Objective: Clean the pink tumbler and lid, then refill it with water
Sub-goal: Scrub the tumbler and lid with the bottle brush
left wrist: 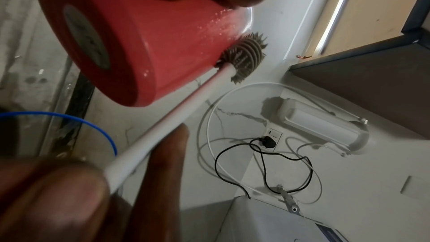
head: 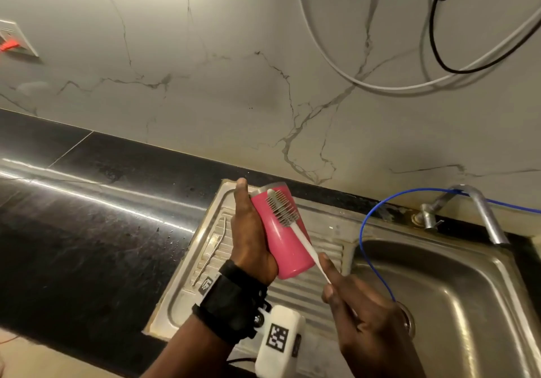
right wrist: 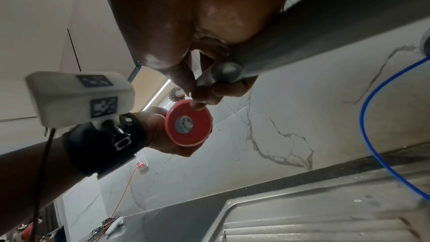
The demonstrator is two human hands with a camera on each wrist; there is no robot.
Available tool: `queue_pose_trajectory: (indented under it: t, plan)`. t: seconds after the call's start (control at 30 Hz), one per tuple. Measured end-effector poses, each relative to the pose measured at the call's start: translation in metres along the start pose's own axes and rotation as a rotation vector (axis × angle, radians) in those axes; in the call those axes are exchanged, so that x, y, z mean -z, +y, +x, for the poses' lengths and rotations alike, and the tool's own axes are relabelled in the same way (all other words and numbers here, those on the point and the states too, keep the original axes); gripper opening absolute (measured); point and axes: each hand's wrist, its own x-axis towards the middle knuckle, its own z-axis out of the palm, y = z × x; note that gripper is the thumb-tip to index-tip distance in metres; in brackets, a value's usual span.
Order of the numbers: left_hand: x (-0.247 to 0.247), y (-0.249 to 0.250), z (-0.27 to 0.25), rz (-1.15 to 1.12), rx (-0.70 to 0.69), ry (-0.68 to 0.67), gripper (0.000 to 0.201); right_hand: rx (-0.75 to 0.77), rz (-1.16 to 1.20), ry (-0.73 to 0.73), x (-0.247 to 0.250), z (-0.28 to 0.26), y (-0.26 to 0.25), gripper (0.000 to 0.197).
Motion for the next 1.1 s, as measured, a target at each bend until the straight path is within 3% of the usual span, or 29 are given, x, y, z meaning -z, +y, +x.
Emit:
queue_pose_trajectory:
  t: [0.23,0.4,0.6,0.8,1.1]
  plan:
    - [0.007,0.033,0.009,-0.065,-0.032,0.028,0.084,0.000,0.029,-0.079,0.006,-0.024,0.009,0.057]
    - [-0.003,0.012,0.002,-0.009,0.000,0.059,0.105,0.000,0.036,-0.029,-0.007,-0.005,0.006,0.054]
    - [0.005,0.041,0.011,-0.113,-0.078,0.031,0.074,0.037,0.039,-0.097,-0.003,-0.024,0.017,0.061]
    - [0.000,0.026,0.005,-0.038,-0.038,0.062,0.084,0.020,0.037,-0.042,-0.015,-0.012,0.012,0.052]
    - [0.004,0.043,0.010,-0.098,-0.083,0.039,0.076,0.020,0.045,-0.061,-0.006,-0.020,0.017,0.046]
